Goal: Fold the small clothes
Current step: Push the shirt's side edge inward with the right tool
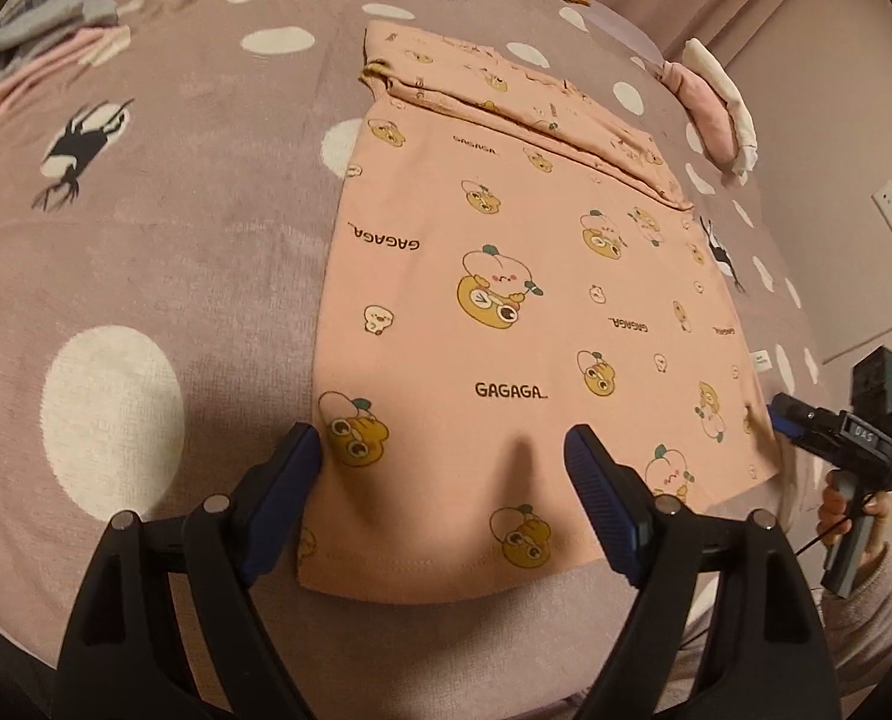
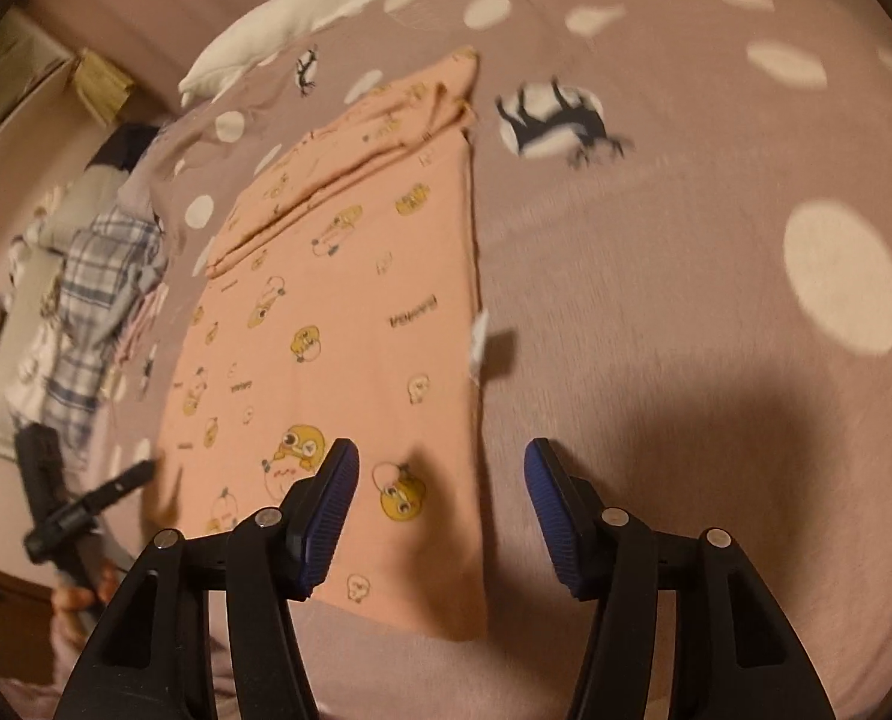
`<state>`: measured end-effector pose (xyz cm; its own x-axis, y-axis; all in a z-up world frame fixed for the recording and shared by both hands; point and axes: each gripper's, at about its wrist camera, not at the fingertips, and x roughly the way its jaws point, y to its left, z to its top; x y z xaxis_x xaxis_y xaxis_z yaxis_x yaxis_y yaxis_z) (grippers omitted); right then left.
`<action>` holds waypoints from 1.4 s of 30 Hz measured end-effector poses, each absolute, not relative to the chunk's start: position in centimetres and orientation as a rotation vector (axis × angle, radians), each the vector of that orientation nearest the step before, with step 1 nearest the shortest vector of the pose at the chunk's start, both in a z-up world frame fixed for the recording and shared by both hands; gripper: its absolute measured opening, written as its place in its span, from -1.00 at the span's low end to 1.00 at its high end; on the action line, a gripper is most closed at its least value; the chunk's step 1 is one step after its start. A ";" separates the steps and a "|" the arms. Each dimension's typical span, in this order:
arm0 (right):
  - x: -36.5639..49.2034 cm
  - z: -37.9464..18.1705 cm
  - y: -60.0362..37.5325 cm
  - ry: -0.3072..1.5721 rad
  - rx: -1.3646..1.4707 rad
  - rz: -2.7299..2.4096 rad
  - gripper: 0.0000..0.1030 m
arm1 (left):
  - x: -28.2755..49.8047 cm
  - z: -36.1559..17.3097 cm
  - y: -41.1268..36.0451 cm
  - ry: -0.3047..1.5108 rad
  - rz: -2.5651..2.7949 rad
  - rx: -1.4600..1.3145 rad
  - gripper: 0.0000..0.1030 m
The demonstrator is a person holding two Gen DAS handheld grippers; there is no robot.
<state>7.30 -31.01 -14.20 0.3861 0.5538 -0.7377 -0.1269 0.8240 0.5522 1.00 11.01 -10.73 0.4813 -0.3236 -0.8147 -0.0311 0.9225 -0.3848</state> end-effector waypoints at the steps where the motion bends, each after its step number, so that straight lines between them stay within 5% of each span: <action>1: 7.2 -14.3 -31.1 1.100 0.467 0.463 0.12 | 1.0 -10.7 11.2 1.060 -0.190 -0.386 0.62; 42: 13.4 -15.9 -31.0 1.114 0.703 0.697 0.12 | 6.5 -11.5 15.2 1.083 -0.485 -0.790 0.77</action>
